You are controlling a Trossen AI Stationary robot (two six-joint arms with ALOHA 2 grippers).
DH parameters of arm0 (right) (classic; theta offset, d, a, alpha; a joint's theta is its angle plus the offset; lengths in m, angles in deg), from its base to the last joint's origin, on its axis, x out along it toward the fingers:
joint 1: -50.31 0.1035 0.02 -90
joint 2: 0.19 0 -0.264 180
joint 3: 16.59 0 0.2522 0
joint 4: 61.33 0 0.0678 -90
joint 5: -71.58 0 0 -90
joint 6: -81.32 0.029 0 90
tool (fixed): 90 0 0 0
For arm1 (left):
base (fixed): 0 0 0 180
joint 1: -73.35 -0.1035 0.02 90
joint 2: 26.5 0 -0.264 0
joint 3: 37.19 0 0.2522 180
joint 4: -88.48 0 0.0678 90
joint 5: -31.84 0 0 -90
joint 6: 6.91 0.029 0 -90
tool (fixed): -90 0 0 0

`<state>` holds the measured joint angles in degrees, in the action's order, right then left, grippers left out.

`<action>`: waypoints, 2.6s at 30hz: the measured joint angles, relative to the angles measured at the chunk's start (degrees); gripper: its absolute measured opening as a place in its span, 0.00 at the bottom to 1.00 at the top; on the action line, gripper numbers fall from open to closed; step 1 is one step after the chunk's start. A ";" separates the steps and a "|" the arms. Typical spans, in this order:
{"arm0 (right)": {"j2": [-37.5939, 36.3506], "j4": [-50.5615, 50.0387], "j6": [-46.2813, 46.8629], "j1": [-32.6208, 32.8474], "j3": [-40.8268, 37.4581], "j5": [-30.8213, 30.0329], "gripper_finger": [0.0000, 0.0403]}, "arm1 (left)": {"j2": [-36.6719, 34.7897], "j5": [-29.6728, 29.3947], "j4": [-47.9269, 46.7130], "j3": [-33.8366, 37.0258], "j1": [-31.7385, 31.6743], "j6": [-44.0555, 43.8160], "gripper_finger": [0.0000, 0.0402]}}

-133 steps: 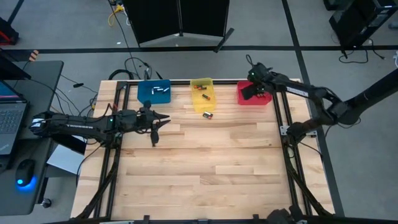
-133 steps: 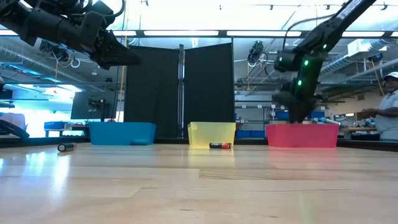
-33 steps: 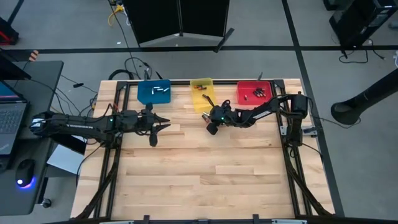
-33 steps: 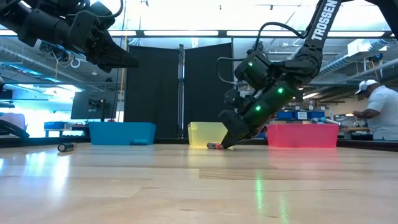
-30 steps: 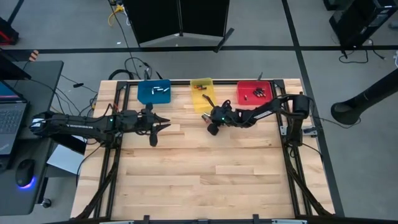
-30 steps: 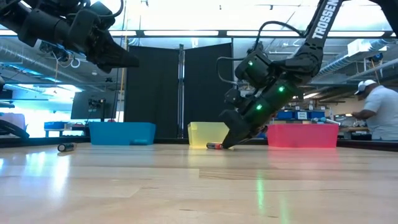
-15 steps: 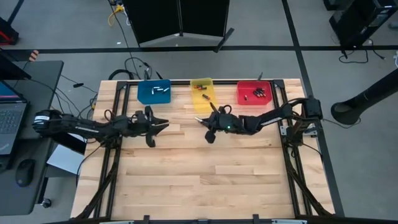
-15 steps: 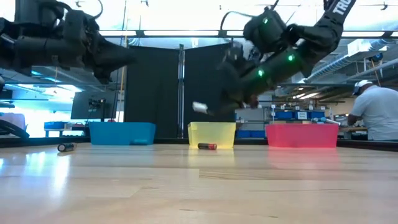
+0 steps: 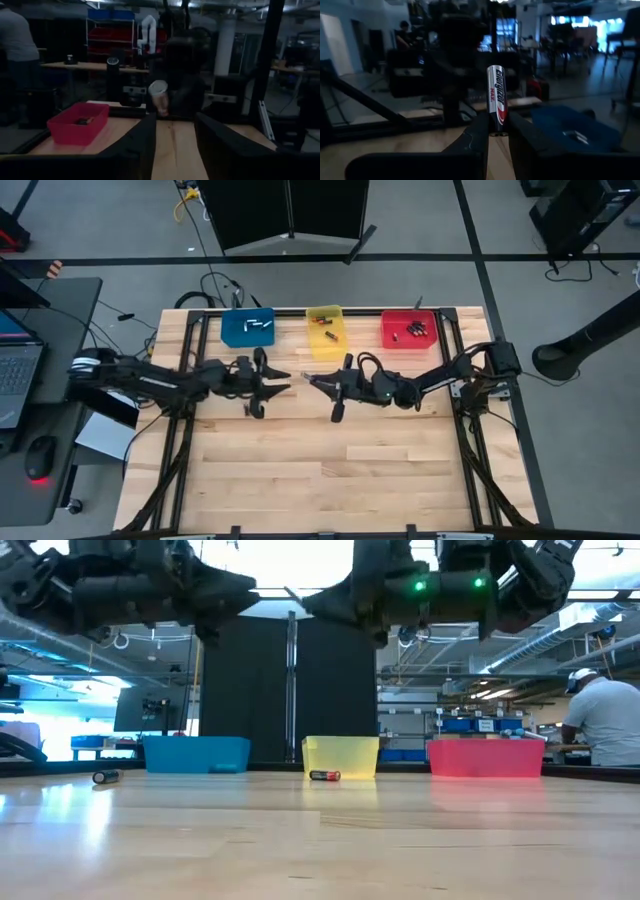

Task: Sort batteries
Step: Put the silver battery into the blue bin

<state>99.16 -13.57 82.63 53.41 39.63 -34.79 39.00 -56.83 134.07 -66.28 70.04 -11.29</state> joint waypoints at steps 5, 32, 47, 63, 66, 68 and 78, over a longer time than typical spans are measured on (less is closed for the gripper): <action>0.00 1.28 -1.62 1.16 0.00 0.38 0.15 | 6.39 0.78 3.08 -4.03 0.02 2.18 0.45; -0.02 1.87 -2.83 2.29 0.04 1.50 0.15 | 14.78 7.75 5.59 -12.41 -0.01 4.75 0.14; -0.04 1.87 -5.46 2.20 0.09 -2.61 0.50 | 14.07 8.58 6.92 -12.56 -0.02 6.70 0.14; -0.04 -8.28 -8.64 1.40 0.09 -11.92 0.56 | -3.40 5.48 -41.72 -25.44 -8.81 9.19 0.14; -0.04 -11.40 -6.49 1.44 0.09 -11.90 0.44 | -4.34 2.18 -61.33 -33.17 -12.90 11.47 0.14; -0.04 -13.31 -5.25 1.43 0.09 -11.90 0.35 | -3.81 0.25 -71.82 -37.73 -16.16 12.12 0.14; -0.04 -17.37 -4.06 1.41 0.09 -11.74 0.03 | 7.18 0.04 -97.26 -51.12 -35.72 14.86 0.14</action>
<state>99.12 -30.94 78.58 54.82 39.72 -46.53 46.18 -56.78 36.81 -117.41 34.32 3.57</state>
